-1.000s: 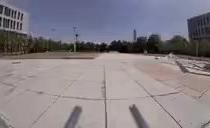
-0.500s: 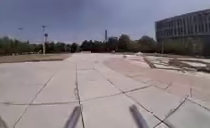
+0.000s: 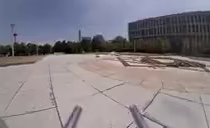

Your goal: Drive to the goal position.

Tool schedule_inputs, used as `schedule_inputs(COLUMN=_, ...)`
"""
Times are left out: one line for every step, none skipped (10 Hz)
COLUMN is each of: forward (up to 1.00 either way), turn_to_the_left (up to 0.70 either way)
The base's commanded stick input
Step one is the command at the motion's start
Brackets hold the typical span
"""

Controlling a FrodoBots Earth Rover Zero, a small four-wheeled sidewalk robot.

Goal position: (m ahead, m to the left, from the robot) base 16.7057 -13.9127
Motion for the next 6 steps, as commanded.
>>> schedule_inputs(forward=0.27, turn_to_the_left=-0.55)
schedule_inputs(forward=0.70, turn_to_the_left=-0.32)
schedule_inputs(forward=0.70, turn_to_the_left=-0.32)
schedule_inputs(forward=0.70, turn_to_the_left=-0.32)
schedule_inputs(forward=0.70, turn_to_the_left=-0.32)
schedule_inputs(forward=0.70, turn_to_the_left=-0.32)
